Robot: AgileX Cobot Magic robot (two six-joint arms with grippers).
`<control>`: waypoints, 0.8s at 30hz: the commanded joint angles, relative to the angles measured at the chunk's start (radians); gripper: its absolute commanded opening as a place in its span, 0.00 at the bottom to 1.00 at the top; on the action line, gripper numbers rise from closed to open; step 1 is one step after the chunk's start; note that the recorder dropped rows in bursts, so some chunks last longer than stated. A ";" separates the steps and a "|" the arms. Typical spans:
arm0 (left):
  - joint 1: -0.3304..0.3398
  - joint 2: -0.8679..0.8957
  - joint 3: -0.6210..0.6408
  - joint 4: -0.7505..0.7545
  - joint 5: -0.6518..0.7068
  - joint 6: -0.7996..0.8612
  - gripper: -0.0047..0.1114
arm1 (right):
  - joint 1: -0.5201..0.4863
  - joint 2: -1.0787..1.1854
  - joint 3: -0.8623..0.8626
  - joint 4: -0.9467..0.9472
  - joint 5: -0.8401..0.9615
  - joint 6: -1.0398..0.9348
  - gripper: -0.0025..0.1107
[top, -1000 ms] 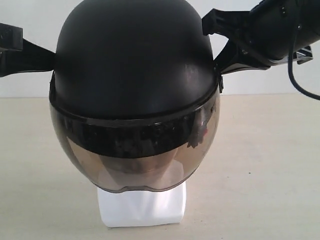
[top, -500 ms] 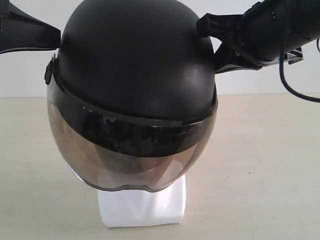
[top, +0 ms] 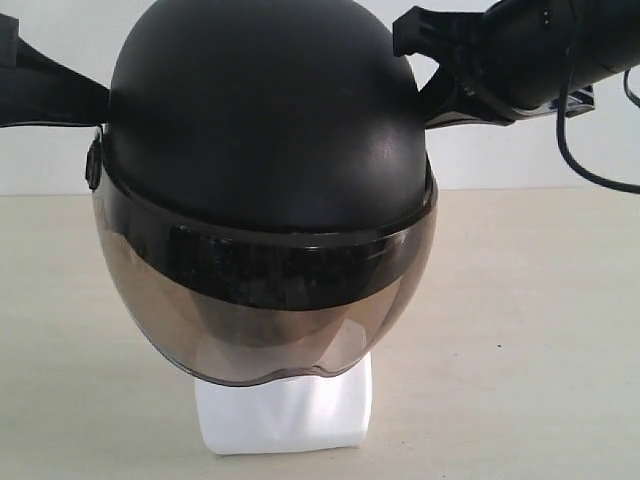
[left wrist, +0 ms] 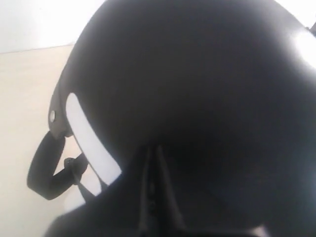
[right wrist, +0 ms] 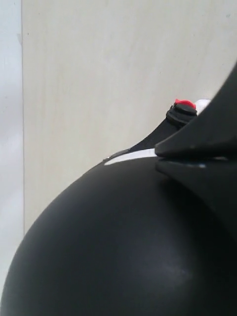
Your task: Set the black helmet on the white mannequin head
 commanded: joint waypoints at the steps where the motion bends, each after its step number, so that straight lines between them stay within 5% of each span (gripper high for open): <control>1: -0.010 0.011 0.003 0.031 0.018 -0.022 0.08 | 0.022 -0.023 -0.004 0.125 0.029 -0.012 0.02; 24: -0.010 0.012 0.003 0.033 -0.043 -0.022 0.08 | 0.073 -0.043 -0.004 0.124 0.037 0.020 0.02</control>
